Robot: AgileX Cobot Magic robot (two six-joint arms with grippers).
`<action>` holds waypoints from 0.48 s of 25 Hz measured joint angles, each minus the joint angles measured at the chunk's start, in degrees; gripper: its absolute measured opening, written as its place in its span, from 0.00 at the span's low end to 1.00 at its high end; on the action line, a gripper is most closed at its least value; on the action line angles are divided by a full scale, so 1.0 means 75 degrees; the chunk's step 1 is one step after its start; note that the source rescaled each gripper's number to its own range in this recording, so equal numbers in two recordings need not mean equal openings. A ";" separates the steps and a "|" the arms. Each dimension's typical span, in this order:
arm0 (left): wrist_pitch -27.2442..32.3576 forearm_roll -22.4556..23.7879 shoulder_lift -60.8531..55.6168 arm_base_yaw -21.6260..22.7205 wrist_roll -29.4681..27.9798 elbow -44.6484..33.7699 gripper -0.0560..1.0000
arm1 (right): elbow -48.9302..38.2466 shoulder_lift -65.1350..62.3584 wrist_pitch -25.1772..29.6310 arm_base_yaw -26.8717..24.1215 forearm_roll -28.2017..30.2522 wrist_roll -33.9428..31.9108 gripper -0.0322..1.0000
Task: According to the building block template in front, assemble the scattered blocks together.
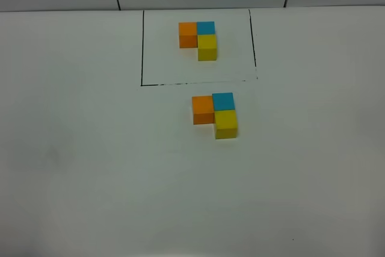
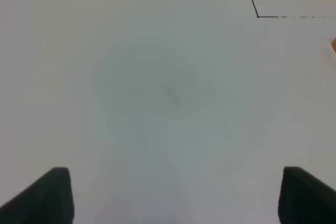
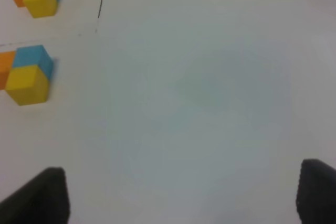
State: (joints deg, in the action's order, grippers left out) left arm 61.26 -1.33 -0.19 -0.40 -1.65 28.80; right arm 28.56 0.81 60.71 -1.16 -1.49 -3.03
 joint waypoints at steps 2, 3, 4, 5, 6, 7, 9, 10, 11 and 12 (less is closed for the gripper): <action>0.0000 0.0000 0.0000 0.0000 0.0000 0.0000 0.81 | 0.0000 0.0000 0.0000 0.0000 0.0000 0.0000 0.78; 0.0000 0.0000 0.0000 0.0000 0.0000 0.0000 0.81 | 0.0000 0.0000 0.0000 0.0000 0.0000 0.0000 0.78; 0.0000 0.0000 0.0000 0.0000 0.0000 0.0000 0.81 | 0.0000 0.0000 0.0000 0.0000 0.0000 0.0000 0.78; 0.0000 0.0000 0.0000 0.0000 0.0000 0.0000 0.81 | 0.0000 0.0000 0.0000 0.0000 0.0000 -0.0006 0.78; 0.0000 0.0000 0.0000 0.0000 0.0000 0.0000 0.81 | 0.0000 0.0000 0.0000 0.0000 0.0000 -0.0006 0.78; 0.0000 0.0000 0.0000 0.0000 0.0000 0.0000 0.81 | 0.0000 0.0000 0.0000 0.0000 0.0000 -0.0006 0.78; 0.0000 0.0000 0.0000 0.0000 0.0000 0.0000 0.81 | 0.0000 0.0000 0.0000 0.0000 0.0000 -0.0006 0.78; 0.0000 0.0000 0.0000 0.0000 0.0000 0.0000 0.81 | 0.0000 0.0000 0.0000 0.0000 0.0000 -0.0006 0.78; 0.0000 0.0000 0.0000 0.0000 0.0000 0.0000 0.81 | 0.0000 0.0000 0.0000 0.0000 0.0000 -0.0006 0.78; 0.0000 0.0000 0.0000 0.0000 0.0000 0.0000 0.81 | 0.0000 0.0000 0.0000 0.0000 0.0000 -0.0006 0.78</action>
State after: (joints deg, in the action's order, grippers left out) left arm 61.26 -1.33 -0.19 -0.40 -1.65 28.80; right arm 28.56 0.81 60.71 -1.16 -1.49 -3.07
